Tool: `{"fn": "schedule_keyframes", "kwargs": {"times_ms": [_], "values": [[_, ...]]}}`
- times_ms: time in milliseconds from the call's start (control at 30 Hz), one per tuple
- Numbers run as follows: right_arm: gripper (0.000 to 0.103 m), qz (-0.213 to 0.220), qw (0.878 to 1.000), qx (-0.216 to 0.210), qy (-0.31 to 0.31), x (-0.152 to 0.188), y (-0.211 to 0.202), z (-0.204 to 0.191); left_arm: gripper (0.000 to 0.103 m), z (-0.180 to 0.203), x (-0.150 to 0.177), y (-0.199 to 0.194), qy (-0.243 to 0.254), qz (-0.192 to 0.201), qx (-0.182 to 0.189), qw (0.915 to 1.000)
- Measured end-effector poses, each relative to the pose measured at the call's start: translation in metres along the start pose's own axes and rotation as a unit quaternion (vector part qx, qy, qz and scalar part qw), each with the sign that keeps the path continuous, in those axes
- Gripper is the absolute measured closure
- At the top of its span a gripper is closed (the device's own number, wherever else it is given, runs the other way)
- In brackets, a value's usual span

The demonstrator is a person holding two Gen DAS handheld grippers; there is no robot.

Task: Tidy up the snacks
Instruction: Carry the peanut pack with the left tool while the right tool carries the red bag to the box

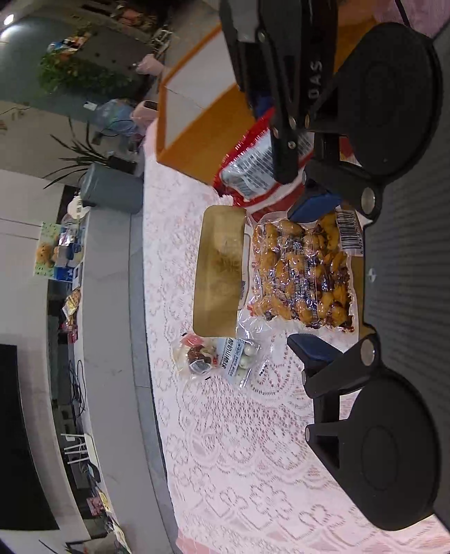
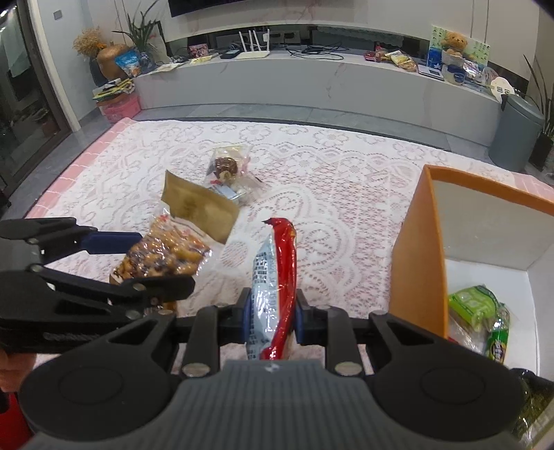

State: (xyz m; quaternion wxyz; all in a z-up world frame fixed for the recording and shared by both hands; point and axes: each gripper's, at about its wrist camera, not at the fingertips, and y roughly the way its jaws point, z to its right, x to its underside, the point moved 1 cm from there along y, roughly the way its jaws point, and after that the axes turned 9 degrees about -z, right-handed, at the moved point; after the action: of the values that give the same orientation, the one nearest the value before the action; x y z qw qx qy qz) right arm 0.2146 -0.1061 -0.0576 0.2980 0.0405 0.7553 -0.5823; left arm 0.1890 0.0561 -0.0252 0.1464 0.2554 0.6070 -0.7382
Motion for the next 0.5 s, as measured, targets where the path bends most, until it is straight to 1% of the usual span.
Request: {"fn": "schedule_keyframes", "kwargs": {"times_ms": [167, 333, 400, 500], "values": [[0.082, 0.014, 1.0, -0.023, 0.0, 0.008, -0.028, 0.0, 0.022, 0.013, 0.0, -0.024, -0.011, 0.017, 0.015, 0.9997], [0.082, 0.039, 0.999, -0.035, -0.004, 0.017, -0.064, 0.004, 0.022, 0.033, 0.0, -0.043, -0.01, 0.028, 0.031, 0.9991], [0.082, 0.048, 0.998, -0.035, -0.011, 0.021, -0.078, 0.005, 0.022, 0.041, -0.003, -0.046, -0.008, 0.026, 0.041, 0.9988], [0.082, 0.061, 0.998, -0.021, -0.023, 0.027, -0.097, 0.01, 0.022, 0.056, -0.009, -0.051, 0.002, 0.028, 0.055, 0.9981]]}}
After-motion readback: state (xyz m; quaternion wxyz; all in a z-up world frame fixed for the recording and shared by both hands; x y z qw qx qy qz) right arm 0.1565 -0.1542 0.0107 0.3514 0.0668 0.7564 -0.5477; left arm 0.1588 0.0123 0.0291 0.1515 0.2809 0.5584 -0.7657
